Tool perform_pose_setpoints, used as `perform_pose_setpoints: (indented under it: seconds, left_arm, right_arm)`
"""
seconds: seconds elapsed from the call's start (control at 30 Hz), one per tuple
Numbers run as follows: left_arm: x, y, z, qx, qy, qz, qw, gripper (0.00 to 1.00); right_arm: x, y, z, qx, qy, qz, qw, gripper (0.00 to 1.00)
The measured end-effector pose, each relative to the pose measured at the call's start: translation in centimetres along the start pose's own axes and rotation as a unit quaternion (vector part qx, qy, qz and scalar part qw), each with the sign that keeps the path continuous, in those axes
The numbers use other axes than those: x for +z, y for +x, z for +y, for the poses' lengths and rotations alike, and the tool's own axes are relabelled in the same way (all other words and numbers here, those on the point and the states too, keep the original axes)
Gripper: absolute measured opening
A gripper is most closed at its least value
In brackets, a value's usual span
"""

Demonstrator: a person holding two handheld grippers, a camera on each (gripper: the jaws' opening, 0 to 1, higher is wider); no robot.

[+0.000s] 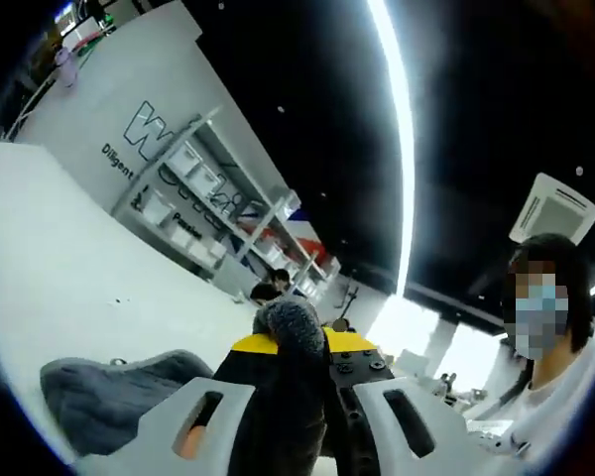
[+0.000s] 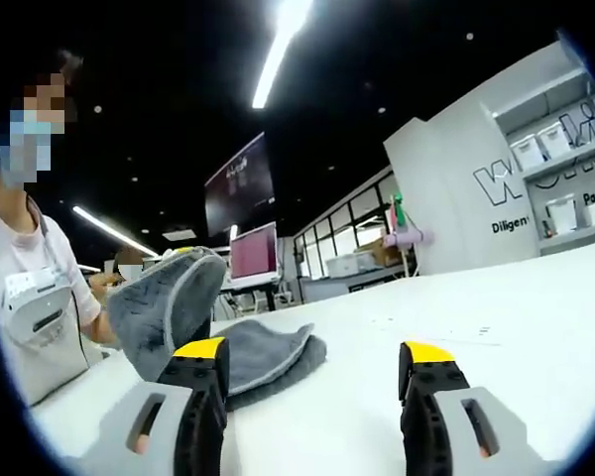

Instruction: Fold the towel on the table until its edges align and the towel forms a compact rectangular stack.

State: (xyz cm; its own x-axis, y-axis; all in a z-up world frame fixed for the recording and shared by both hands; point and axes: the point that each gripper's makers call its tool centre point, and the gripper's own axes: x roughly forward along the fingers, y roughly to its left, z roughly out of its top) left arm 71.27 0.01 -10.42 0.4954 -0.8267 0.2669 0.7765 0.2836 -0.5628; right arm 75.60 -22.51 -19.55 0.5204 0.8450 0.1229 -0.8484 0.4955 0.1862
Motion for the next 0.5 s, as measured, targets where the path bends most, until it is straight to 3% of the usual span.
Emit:
perform_pose_setpoints:
  seconds: [0.23, 0.4, 0.5]
  left_arm:
    - [0.2, -0.9, 3.2, 0.058, 0.0, -0.007, 0.9983, 0.12]
    - [-0.6, -1.5, 6.6, 0.126, -0.003, 0.004, 0.992, 0.12]
    - [-1.0, -1.9, 8.5, 0.156, 0.019, 0.021, 0.9874, 0.12]
  right_arm:
    - [-0.2, 0.1, 0.2, 0.0, -0.003, 0.004, 1.0, 0.69]
    - [-0.2, 0.1, 0.2, 0.0, -0.003, 0.005, 1.0, 0.69]
    - [-0.2, 0.1, 0.1, 0.0, -0.003, 0.005, 1.0, 0.69]
